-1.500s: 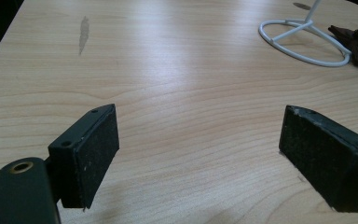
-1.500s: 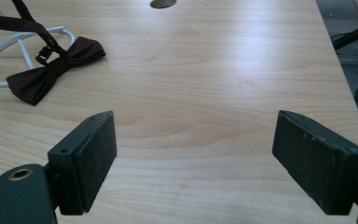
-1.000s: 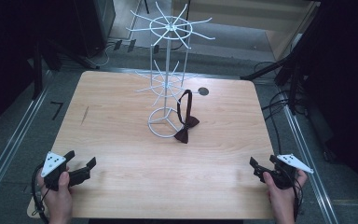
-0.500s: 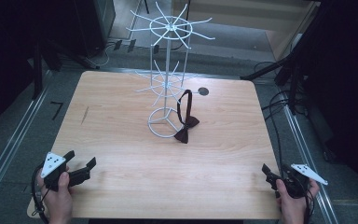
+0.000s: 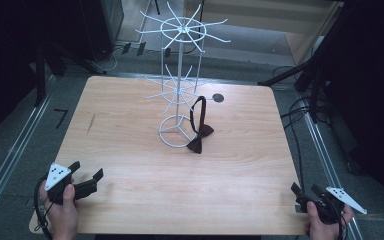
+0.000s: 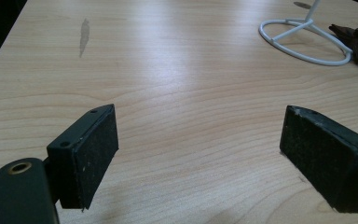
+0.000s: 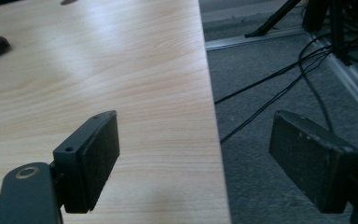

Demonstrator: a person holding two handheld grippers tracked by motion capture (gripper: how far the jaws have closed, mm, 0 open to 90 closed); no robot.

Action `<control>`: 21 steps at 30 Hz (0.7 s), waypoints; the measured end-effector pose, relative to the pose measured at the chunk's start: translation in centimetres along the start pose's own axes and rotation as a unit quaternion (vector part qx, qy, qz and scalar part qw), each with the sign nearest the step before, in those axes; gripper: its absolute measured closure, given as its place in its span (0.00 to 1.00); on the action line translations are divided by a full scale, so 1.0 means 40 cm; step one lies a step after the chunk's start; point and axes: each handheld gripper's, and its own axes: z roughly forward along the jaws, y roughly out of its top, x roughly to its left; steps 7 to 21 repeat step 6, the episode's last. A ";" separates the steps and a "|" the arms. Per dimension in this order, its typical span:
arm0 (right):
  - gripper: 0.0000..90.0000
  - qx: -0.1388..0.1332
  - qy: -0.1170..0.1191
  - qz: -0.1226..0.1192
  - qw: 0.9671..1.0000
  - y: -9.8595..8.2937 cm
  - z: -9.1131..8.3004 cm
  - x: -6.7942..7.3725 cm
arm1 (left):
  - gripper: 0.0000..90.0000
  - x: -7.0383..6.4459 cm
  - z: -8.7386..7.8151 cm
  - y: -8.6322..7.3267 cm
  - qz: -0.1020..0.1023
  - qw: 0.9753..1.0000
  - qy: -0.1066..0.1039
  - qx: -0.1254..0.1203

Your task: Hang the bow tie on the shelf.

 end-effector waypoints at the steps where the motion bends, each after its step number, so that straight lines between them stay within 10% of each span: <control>1: 0.18 0.002 0.001 -0.004 1.000 0.000 0.002 0.005 | 0.14 0.000 0.000 0.000 0.000 1.000 0.000 0.000; 6: 0.18 0.012 -0.014 -0.040 0.999 -0.002 0.006 0.025 | 0.14 0.001 -0.001 0.000 -0.001 1.000 0.000 0.000; 21: 0.18 0.012 -0.014 -0.040 0.999 -0.002 0.006 0.025 | 0.14 0.001 -0.001 0.000 -0.001 1.000 0.000 0.000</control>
